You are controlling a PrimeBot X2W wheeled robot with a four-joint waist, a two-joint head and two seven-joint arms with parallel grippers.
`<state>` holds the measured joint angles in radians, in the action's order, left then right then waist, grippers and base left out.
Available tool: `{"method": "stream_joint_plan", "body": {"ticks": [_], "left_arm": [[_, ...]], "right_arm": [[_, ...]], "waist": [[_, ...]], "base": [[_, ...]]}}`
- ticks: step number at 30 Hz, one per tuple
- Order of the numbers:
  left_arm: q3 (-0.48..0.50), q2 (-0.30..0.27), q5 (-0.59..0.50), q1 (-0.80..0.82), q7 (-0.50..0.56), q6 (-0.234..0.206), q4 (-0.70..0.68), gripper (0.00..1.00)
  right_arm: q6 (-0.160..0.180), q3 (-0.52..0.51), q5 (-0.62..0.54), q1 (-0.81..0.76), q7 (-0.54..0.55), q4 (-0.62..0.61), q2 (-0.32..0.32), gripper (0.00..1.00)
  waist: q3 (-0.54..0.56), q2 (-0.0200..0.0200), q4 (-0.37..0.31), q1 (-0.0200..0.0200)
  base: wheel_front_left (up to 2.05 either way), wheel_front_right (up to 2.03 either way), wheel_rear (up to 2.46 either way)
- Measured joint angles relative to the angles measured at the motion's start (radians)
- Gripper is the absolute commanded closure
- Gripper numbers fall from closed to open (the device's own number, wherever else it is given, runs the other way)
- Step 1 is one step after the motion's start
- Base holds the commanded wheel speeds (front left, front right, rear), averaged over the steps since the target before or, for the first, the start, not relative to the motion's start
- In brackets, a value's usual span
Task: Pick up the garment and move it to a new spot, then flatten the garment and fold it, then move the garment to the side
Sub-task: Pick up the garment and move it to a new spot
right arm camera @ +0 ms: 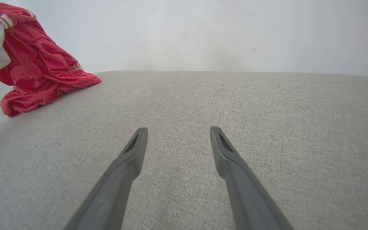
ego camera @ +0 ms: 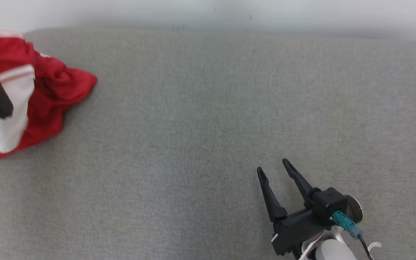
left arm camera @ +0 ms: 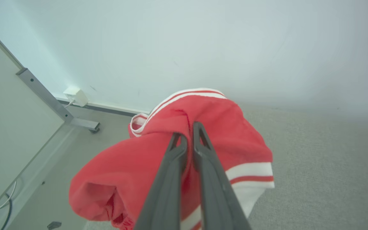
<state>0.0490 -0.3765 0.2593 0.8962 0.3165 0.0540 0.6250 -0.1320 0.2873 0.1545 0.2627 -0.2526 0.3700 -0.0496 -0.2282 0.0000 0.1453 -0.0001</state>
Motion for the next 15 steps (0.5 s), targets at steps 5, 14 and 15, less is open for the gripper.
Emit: {"method": "stream_joint_plan", "body": {"ticks": [5,14,15], "left_arm": [[-0.022,-0.005,0.026,0.038,0.027,0.028,-0.122,1.00],[-0.098,0.087,0.082,0.098,0.009,0.060,-0.252,1.00],[-0.098,0.087,0.082,0.098,0.009,0.060,-0.252,1.00]], "right_arm": [[0.000,0.015,0.047,-0.010,-0.006,0.023,0.000,0.00],[0.000,0.032,0.083,-0.045,-0.012,0.026,0.000,0.00],[0.000,0.032,0.083,-0.045,-0.012,0.026,0.000,0.00]], "waist": [[0.071,0.0000,-0.010,-0.0001],[0.150,0.0000,-0.099,-0.0001],[0.150,0.0000,-0.099,-0.0001]], "base": [[0.00,0.00,0.00],[0.00,0.00,0.00],[0.00,0.00,0.00]]}}
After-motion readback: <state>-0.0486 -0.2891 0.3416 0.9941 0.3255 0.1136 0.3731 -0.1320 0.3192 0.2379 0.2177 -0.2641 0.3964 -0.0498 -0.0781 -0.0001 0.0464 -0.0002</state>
